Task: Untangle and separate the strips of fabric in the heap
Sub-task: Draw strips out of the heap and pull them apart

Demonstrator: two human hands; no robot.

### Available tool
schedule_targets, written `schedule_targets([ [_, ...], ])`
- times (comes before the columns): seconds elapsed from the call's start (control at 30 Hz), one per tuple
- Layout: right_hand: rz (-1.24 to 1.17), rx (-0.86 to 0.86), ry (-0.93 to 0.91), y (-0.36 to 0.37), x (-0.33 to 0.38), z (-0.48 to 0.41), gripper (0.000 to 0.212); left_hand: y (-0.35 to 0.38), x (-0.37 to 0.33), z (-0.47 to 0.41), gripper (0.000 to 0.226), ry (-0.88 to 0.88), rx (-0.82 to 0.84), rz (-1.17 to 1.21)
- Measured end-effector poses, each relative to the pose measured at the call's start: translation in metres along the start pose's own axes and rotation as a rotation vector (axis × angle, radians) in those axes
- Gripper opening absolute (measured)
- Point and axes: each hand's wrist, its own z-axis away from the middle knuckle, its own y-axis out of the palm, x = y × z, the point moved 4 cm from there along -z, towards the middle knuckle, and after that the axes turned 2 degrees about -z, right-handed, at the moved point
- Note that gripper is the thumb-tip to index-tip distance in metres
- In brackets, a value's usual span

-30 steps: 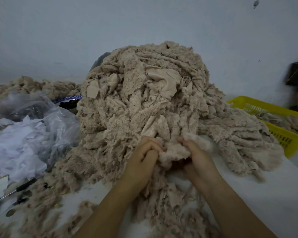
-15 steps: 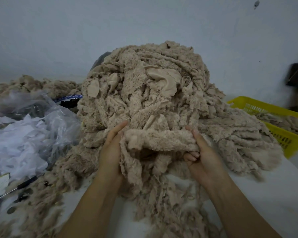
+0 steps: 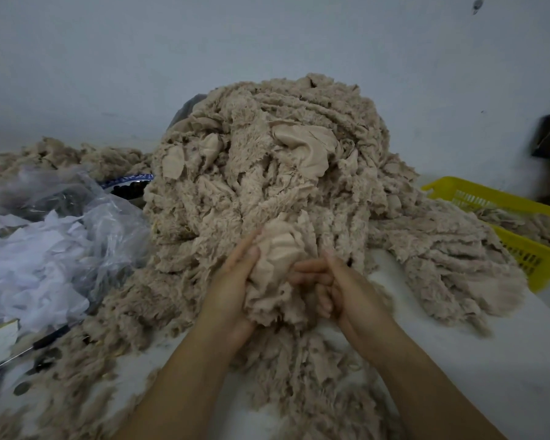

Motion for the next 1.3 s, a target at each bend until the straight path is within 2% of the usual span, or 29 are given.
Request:
schedule_targets([
  [0.1, 0.075, -0.08, -0.023, -0.003, 0.005, 0.001, 0.056, 0.001, -0.005, -0.002, 0.035, -0.011, 0.054, 0.25],
  [0.23, 0.315, -0.01, 0.044, 0.014, 0.0, 0.01, 0.052, 0.011, -0.005, 0.004, 0.04, -0.003, 0.167, 0.244],
  [0.33, 0.36, 0.036, 0.033, 0.018, -0.001, 0.012, 0.043, 0.015, 0.002, 0.009, 0.037, 0.054, 0.171, -0.028],
  [0.4, 0.365, 0.042, 0.026, 0.018, -0.002, 0.014, 0.023, 0.017, 0.008, 0.012, 0.035, 0.092, 0.169, -0.304],
  [0.43, 0.39, 0.025, 0.04, 0.018, -0.002, 0.015, 0.02, 0.019, 0.011, 0.013, 0.033, 0.116, 0.182, -0.408],
  [0.47, 0.408, 0.005, 0.053, 0.016, -0.002, 0.014, 0.027, 0.02, 0.013, 0.013, 0.032, 0.14, 0.183, -0.47],
  [0.5, 0.352, -0.059, 0.044, 0.012, -0.001, 0.011, 0.031, 0.019, 0.014, 0.012, 0.032, 0.16, 0.159, -0.489],
  [0.53, 0.196, -0.148, -0.014, 0.003, 0.005, 0.007, 0.029, 0.016, 0.013, 0.01, 0.031, 0.172, 0.12, -0.47],
  [0.57, -0.019, -0.235, -0.098, -0.009, 0.013, 0.004, 0.023, 0.014, 0.012, 0.009, 0.03, 0.186, 0.085, -0.441],
  [0.6, -0.233, -0.293, -0.205, -0.021, 0.024, 0.001, 0.026, 0.012, 0.01, 0.008, 0.029, 0.208, 0.058, -0.422],
  [0.63, -0.387, -0.333, -0.275, -0.03, 0.033, 0.0, 0.04, 0.009, 0.009, 0.006, 0.029, 0.226, 0.04, -0.421],
  [0.67, -0.423, -0.368, -0.305, -0.039, 0.036, 0.001, 0.052, 0.008, 0.009, 0.005, 0.029, 0.233, 0.025, -0.431],
  [0.73, -0.213, -0.423, -0.233, -0.043, 0.026, 0.001, 0.058, 0.005, 0.009, 0.002, 0.028, 0.242, -0.016, -0.477],
  [0.8, 0.138, -0.415, -0.179, -0.032, 0.013, 0.001, 0.038, 0.003, 0.01, 0.002, 0.027, 0.295, -0.071, -0.586],
  [0.87, 0.415, -0.367, -0.204, -0.02, 0.002, -0.004, 0.012, 0.002, 0.009, 0.002, 0.027, 0.373, -0.115, -0.718],
  [0.9, 0.547, -0.326, -0.186, -0.015, -0.004, -0.006, 0.01, 0.001, 0.008, 0.002, 0.027, 0.407, -0.122, -0.762],
  [0.97, 0.74, -0.249, -0.111, -0.011, -0.014, -0.008, 0.027, -0.002, 0.007, 0.001, 0.029, 0.414, -0.122, -0.817],
  [1.03, 0.783, -0.223, -0.064, -0.013, -0.02, -0.008, 0.042, -0.007, 0.011, -0.003, 0.033, 0.331, -0.113, -0.896],
  [1.13, 0.749, -0.212, -0.034, -0.015, -0.023, -0.007, 0.044, -0.009, 0.015, -0.005, 0.048, 0.254, -0.113, -1.04],
  [1.17, 0.718, -0.203, -0.011, -0.015, -0.024, -0.007, 0.041, -0.008, 0.014, -0.005, 0.044, 0.265, -0.113, -1.059],
  [1.3, 0.62, -0.238, 0.044, -0.017, -0.022, -0.006, 0.023, -0.002, 0.008, -0.001, 0.002, 0.293, -0.128, -1.014],
])
